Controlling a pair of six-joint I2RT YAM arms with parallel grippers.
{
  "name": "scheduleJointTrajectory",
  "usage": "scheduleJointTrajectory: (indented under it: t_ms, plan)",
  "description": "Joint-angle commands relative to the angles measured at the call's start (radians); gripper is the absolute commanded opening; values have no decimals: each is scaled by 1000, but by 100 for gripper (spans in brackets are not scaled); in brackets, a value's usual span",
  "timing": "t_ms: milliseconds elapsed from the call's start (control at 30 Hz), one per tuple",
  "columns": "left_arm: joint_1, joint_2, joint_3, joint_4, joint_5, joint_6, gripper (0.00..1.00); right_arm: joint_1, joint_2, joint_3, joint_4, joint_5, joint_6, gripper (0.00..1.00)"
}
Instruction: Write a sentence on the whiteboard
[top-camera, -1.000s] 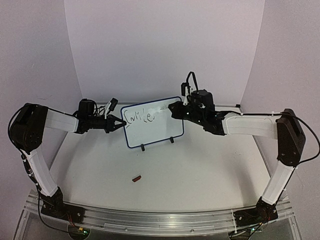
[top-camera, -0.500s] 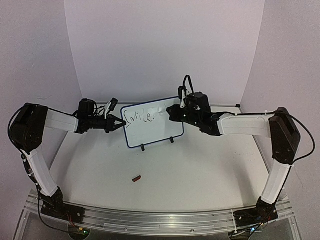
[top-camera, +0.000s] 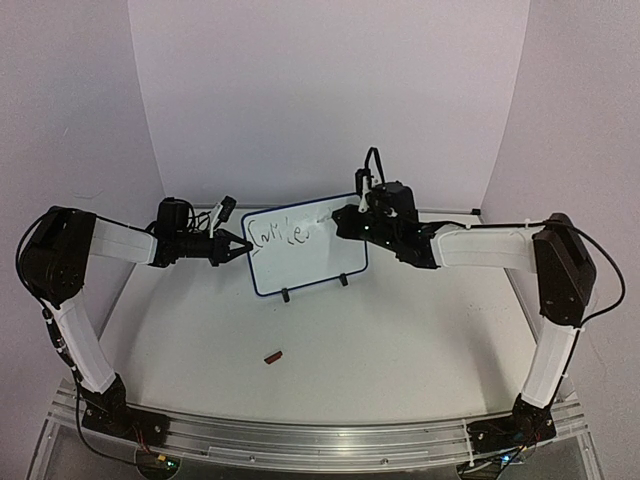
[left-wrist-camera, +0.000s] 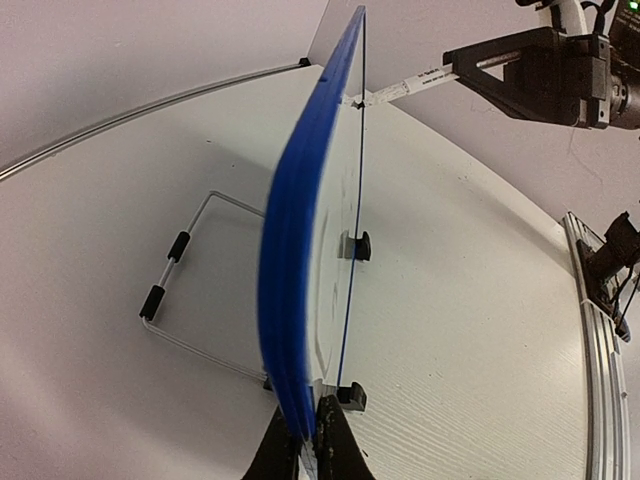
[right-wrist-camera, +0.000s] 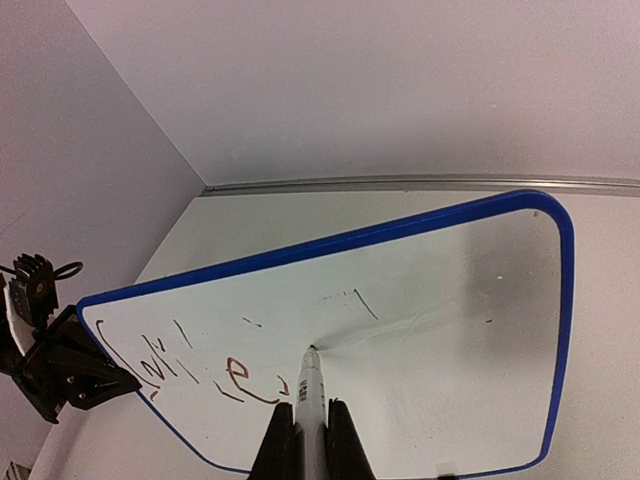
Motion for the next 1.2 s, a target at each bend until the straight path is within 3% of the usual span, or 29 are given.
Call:
scheduleJointTrajectory:
  t_ms: [0, 400, 867, 1167]
  plan:
    - [-8, 13, 7, -69, -107, 62, 0, -6, 30, 44, 26, 6, 2, 0]
    - [-8, 8, 6, -72, -108, 63, 0, -6, 41, 36, -1, -23, 12, 0]
    - [-9, 5, 6, -72, -109, 65, 0, -5, -20, -38, -8, 98, 15, 0]
    - [-10, 9, 8, -72, -108, 64, 0, -6, 19, -5, -18, 11, 8, 0]
